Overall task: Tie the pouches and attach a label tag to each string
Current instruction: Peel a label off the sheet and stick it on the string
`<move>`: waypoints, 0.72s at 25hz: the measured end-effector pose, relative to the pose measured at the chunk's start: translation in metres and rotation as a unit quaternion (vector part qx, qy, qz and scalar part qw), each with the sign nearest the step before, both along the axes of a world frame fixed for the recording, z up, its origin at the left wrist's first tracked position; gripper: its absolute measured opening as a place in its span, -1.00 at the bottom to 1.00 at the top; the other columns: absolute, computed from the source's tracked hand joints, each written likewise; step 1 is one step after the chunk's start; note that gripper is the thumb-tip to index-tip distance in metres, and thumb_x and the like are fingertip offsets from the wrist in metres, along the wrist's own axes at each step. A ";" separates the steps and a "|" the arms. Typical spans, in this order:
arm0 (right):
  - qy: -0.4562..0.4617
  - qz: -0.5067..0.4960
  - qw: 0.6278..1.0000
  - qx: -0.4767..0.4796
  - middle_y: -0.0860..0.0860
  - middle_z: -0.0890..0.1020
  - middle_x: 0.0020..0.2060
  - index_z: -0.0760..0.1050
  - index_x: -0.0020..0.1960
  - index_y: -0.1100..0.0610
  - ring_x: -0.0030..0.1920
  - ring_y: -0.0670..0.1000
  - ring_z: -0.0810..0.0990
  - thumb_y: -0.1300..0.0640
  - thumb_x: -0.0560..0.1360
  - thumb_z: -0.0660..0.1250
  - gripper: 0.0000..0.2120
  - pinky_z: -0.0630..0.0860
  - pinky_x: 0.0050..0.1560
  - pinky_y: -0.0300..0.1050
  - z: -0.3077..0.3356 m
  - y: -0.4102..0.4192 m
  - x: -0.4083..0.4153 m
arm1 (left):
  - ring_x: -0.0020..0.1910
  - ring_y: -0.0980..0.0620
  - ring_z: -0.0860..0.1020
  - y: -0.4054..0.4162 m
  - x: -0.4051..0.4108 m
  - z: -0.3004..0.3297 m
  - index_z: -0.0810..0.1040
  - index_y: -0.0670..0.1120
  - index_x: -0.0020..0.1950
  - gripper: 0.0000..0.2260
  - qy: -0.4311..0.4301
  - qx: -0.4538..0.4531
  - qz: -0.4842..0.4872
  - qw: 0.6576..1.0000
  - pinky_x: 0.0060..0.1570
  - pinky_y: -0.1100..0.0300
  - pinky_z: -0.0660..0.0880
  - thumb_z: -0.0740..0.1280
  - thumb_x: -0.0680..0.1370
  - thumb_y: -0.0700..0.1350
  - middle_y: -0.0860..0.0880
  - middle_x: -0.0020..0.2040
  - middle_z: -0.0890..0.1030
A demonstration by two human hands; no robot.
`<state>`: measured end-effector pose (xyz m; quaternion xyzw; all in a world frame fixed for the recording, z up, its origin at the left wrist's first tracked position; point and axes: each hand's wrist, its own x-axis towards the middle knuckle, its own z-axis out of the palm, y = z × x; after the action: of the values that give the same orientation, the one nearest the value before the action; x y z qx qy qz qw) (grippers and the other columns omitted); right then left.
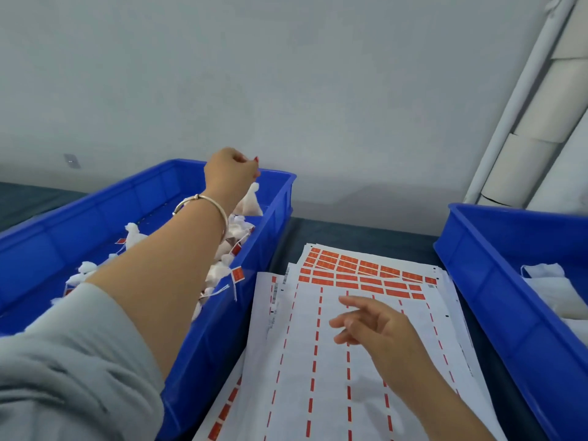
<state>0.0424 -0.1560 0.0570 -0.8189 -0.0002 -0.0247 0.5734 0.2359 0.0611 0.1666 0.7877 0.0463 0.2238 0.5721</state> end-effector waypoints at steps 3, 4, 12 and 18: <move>0.013 0.000 1.000 -0.001 -0.24 0.68 -0.24 0.47 0.01 -0.17 -0.18 -0.15 0.67 0.17 0.56 0.27 -0.78 0.56 -0.06 -0.28 -0.003 -0.004 -0.002 | -0.16 0.08 0.65 0.011 0.008 -0.026 0.46 -0.09 -0.25 -0.81 0.077 0.069 0.024 0.994 0.04 0.05 0.55 0.34 0.52 -0.06 -0.03 -0.26 0.66; 0.017 -0.001 1.000 -0.006 -0.25 0.67 -0.24 0.47 0.00 -0.18 -0.18 -0.15 0.67 0.17 0.56 0.27 -0.77 0.56 -0.05 -0.27 -0.003 -0.005 -0.002 | -0.15 0.03 0.64 0.015 0.009 -0.033 0.51 -0.11 -0.23 -0.82 0.112 0.125 0.026 0.985 0.02 0.05 0.55 0.33 0.52 -0.05 -0.06 -0.24 0.67; 0.030 0.017 0.998 -0.052 -0.25 0.65 -0.21 0.46 -0.05 -0.23 -0.17 -0.24 0.64 0.13 0.57 0.25 -0.77 0.52 -0.17 -0.42 0.010 -0.003 -0.012 | -0.23 0.02 0.49 0.023 -0.005 -0.030 0.60 -0.17 -0.14 -0.86 0.177 0.357 -0.035 0.917 -0.24 0.14 0.48 0.34 0.47 -0.10 -0.08 -0.17 0.60; -0.016 -0.036 0.994 -0.098 -0.23 0.64 -0.15 0.46 -0.03 -0.24 -0.17 -0.29 0.62 0.12 0.57 0.25 -0.77 0.53 -0.23 -0.40 0.051 -0.034 -0.030 | -0.32 0.04 0.49 -0.033 -0.051 -0.012 0.54 -0.11 -0.24 -0.87 0.077 0.327 -0.081 0.938 -0.42 0.24 0.38 0.31 0.50 -0.13 -0.05 -0.28 0.57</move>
<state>0.0127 -0.1899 0.1082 -0.8700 0.0177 -0.0585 0.4892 0.1847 0.0286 0.1550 0.9472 -0.0501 0.1183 0.2939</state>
